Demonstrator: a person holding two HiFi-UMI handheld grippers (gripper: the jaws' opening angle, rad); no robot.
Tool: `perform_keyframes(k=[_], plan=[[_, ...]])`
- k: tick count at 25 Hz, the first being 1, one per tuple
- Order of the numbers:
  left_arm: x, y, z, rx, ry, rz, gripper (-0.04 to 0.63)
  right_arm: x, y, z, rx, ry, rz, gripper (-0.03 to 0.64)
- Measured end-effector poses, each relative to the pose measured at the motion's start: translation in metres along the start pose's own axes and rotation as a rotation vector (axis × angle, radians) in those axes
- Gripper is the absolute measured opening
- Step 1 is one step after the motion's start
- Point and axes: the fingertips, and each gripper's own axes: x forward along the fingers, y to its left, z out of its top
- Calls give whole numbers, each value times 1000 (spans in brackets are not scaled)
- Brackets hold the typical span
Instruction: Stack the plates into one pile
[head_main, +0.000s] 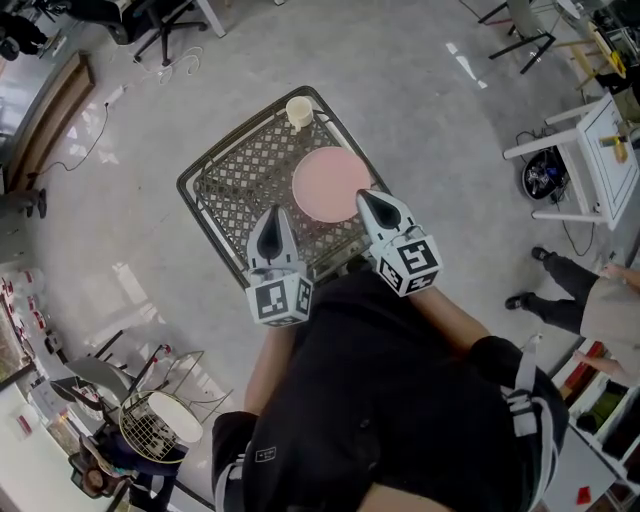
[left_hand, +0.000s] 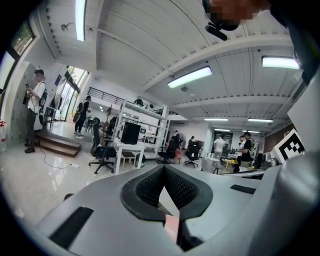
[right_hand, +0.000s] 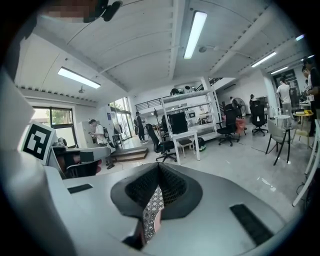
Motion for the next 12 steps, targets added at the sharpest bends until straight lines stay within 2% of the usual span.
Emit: perform_keyframes(k=[12], plan=[[-1,-1,-2,-5,2,-14,17,-3,-1,-1,18,-7,-16,9]])
